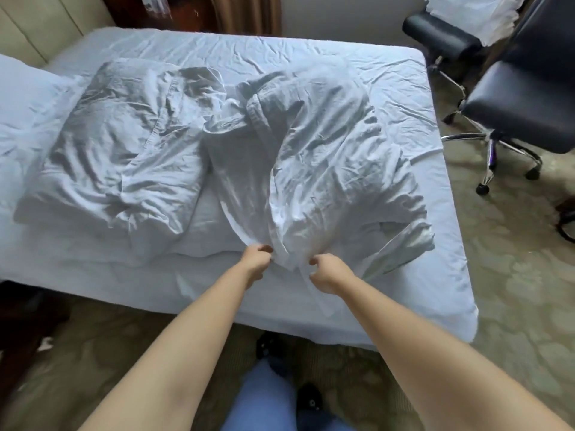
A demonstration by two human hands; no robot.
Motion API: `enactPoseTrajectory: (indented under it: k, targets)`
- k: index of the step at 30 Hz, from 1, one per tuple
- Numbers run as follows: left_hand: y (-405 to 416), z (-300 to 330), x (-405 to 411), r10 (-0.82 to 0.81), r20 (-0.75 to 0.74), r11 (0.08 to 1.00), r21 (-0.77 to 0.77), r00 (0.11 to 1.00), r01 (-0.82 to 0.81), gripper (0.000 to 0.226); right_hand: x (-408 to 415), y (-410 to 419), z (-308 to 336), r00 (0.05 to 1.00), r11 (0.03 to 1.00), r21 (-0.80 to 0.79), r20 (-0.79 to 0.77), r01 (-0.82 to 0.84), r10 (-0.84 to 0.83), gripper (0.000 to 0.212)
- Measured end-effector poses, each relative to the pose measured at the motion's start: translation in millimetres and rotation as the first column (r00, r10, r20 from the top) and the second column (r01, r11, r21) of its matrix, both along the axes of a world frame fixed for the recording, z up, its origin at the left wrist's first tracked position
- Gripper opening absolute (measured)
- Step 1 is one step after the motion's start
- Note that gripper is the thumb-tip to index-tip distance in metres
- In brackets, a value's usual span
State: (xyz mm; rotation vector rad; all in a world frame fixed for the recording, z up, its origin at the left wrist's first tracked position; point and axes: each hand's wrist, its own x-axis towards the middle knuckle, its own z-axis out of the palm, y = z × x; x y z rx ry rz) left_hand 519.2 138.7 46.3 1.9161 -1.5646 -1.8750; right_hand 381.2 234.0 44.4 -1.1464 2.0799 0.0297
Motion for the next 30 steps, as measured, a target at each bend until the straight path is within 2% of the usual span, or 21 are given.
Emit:
enactPoseTrajectory:
  k: [3, 5, 7, 8, 10, 13, 16, 17, 18, 20, 22, 23, 24, 27, 28, 29, 30]
  targets:
    - [-0.5, -4.3, -22.5, 0.091, -0.121, 0.996, -0.014, 0.988, -0.093, 0.021, -10.0, -7.3, -8.2, 0.999, 0.999, -0.033, -0.027, 0.019, -0.020, 0.040]
    - [-5.4, -3.5, -42.2, 0.205, -0.238, 0.979, 0.029, 0.949, -0.204, 0.034, -16.2, -11.8, -13.5, 0.997, 0.994, -0.078, -0.021, 0.072, -0.074, 0.039]
    - [-10.9, -3.7, -63.4, 0.273, -0.287, 0.962, 0.076, 0.918, -0.262, 0.052, -25.5, -13.8, -16.4, 0.996, 0.992, -0.101, -0.047, 0.074, -0.079, 0.040]
    - [-12.8, -4.2, -73.0, 0.274, -0.282, 0.962, 0.074, 0.919, -0.264, 0.055, -32.0, -13.0, -17.6, 0.997, 0.997, -0.075, -0.071, 0.030, -0.035, 0.043]
    - [-15.1, -1.0, -89.6, 0.232, -0.259, 0.973, 0.047, 0.938, -0.228, 0.038, -48.7, -8.5, -20.3, 0.981, 0.991, 0.038, -0.137, -0.132, 0.136, 0.057]
    - [-16.0, 6.5, -101.4, 0.189, -0.213, 0.981, 0.082, 0.959, -0.175, 0.031, -74.6, 1.1, -26.8, 0.890, 0.901, 0.266, -0.217, -0.341, 0.401, 0.089]
    - [-12.1, 10.0, -101.1, 0.220, -0.222, 0.971, 0.142, 0.950, -0.192, 0.018, -91.5, 16.2, -44.9, 0.827, 0.820, 0.398, -0.214, -0.412, 0.520, 0.104]
    - [-6.0, 8.5, -97.8, 0.246, -0.221, 0.962, 0.174, 0.944, -0.210, 0.011, -94.3, 20.7, -51.4, 0.802, 0.805, 0.403, -0.235, -0.434, 0.550, 0.099]
    - [3.5, 3.3, -91.5, 0.260, -0.196, 0.952, 0.215, 0.946, -0.217, 0.015, -96.7, 24.4, -55.4, 0.769, 0.791, 0.394, -0.261, -0.468, 0.584, 0.087]
    - [31.7, -7.4, -74.3, 0.255, -0.148, 0.931, 0.304, 0.955, -0.202, 0.015, -102.6, 27.9, -63.4, 0.728, 0.767, 0.368, -0.273, -0.525, 0.629, 0.053]
    - [52.3, -29.9, -61.7, 0.223, -0.022, 0.939, 0.274, 0.975, -0.208, 0.049, -106.6, 27.8, -69.9, 0.763, 0.798, 0.302, -0.254, -0.521, 0.594, 0.035]
    - [57.8, -39.3, -59.9, 0.224, 0.036, 0.944, 0.241, 0.974, -0.226, 0.060, -108.6, 28.2, -68.4, 0.816, 0.847, 0.224, -0.235, -0.482, 0.527, 0.031]
    - [61.0, -44.3, -60.5, 0.240, 0.075, 0.945, 0.209, 0.968, -0.250, 0.058, -111.4, 29.1, -65.6, 0.878, 0.899, 0.133, -0.198, -0.417, 0.436, 0.030]
    - [62.2, -37.0, -75.6, 0.353, 0.068, 0.930, 0.083, 0.933, -0.358, 0.037, -128.6, 32.0, -67.4, 0.989, 0.988, -0.057, 0.032, -0.141, 0.143, 0.052]
    - [61.0, -30.0, -83.5, 0.385, 0.037, 0.922, 0.036, 0.922, -0.386, 0.031, -132.8, 32.5, -66.1, 0.986, 0.994, -0.105, 0.169, 0.021, -0.003, 0.062]
    - [60.3, -22.7, -92.2, 0.414, -0.007, 0.910, -0.019, 0.910, -0.414, 0.021, -136.2, 30.4, -65.5, 0.921, 0.954, -0.147, 0.332, 0.262, -0.202, 0.071]
    - [60.6, -16.1, -100.6, 0.434, -0.058, 0.897, -0.064, 0.899, -0.437, 0.008, -140.0, 26.8, -63.6, 0.763, 0.832, -0.146, 0.507, 0.535, -0.401, 0.076]
